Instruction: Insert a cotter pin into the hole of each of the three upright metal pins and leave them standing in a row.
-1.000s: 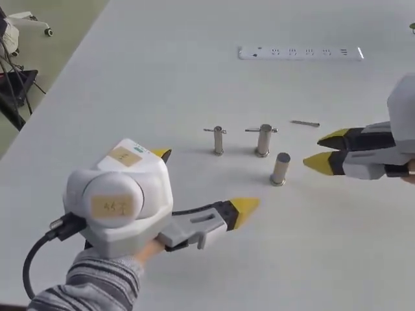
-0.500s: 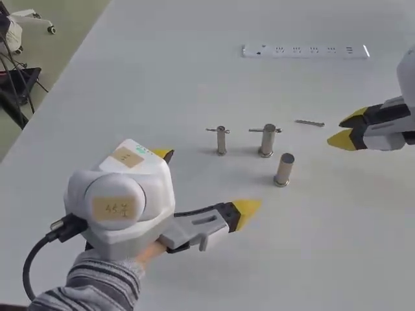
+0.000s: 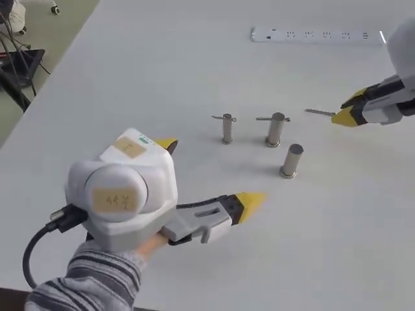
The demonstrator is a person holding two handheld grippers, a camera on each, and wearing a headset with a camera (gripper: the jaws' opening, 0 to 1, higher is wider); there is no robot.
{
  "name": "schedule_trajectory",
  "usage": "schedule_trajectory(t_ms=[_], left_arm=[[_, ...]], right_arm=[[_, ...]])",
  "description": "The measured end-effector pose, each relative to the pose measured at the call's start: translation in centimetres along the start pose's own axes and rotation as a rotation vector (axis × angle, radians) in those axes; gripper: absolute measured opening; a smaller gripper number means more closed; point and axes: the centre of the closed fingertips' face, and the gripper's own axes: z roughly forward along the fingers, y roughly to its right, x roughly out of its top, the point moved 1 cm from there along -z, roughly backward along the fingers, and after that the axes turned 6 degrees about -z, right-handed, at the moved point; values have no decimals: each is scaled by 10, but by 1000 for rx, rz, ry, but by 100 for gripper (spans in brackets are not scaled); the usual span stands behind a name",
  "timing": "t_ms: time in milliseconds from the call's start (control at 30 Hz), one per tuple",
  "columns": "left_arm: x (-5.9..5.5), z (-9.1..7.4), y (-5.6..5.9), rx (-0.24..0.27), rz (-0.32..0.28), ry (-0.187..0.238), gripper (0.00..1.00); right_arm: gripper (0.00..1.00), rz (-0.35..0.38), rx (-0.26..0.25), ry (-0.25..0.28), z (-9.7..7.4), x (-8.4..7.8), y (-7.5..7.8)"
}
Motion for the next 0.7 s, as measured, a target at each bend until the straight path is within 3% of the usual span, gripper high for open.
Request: schedule_trajectory(t_ms=[300, 700], left_arm=[[-9, 2, -1, -2, -13, -20, 88], [-9, 6, -3, -17, -18, -20, 87]], right_arm=[[12, -22, -18, -42, 15, -2, 14], [9, -42, 23, -92, 30, -3, 17]])
